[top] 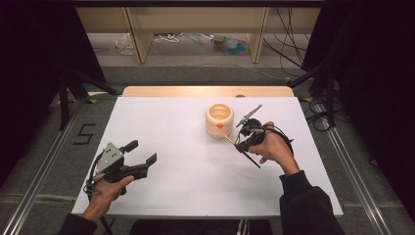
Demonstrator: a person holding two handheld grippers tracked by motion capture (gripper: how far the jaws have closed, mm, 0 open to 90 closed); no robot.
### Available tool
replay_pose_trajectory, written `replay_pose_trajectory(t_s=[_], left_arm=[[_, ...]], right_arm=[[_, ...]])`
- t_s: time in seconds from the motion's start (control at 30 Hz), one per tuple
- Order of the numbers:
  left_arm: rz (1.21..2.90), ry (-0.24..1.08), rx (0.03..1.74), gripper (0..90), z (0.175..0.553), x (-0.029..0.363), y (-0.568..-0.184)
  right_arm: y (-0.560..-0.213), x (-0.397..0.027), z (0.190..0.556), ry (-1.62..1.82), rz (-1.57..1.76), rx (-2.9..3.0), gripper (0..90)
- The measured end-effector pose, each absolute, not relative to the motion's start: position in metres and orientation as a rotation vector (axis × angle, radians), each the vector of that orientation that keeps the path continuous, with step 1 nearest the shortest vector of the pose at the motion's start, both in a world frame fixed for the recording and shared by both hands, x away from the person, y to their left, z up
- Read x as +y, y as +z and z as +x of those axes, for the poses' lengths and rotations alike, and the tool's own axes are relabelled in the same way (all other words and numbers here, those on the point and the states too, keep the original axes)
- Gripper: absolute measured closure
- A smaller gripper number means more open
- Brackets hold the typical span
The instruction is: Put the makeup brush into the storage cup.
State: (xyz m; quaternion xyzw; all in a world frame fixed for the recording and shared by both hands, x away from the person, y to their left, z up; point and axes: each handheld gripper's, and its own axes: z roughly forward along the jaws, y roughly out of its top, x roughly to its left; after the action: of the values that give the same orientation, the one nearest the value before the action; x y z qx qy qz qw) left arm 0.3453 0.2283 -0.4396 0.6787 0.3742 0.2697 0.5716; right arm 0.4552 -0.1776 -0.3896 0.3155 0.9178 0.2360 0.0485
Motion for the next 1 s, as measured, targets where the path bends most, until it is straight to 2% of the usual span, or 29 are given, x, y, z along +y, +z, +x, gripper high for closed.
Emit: replay_pose_trajectory(t_s=[0.37,1.0], left_arm=[[1.59,0.632,0.878,15.5,0.345,0.229,-0.439],[1.59,0.633,0.879,15.5,0.345,0.229,-0.439]], right_arm=[[-0.375,-0.193,0.461,1.072,0.961,2.571,83.1],[-0.363,-0.206,0.466,1.31,0.935,2.337,83.1]])
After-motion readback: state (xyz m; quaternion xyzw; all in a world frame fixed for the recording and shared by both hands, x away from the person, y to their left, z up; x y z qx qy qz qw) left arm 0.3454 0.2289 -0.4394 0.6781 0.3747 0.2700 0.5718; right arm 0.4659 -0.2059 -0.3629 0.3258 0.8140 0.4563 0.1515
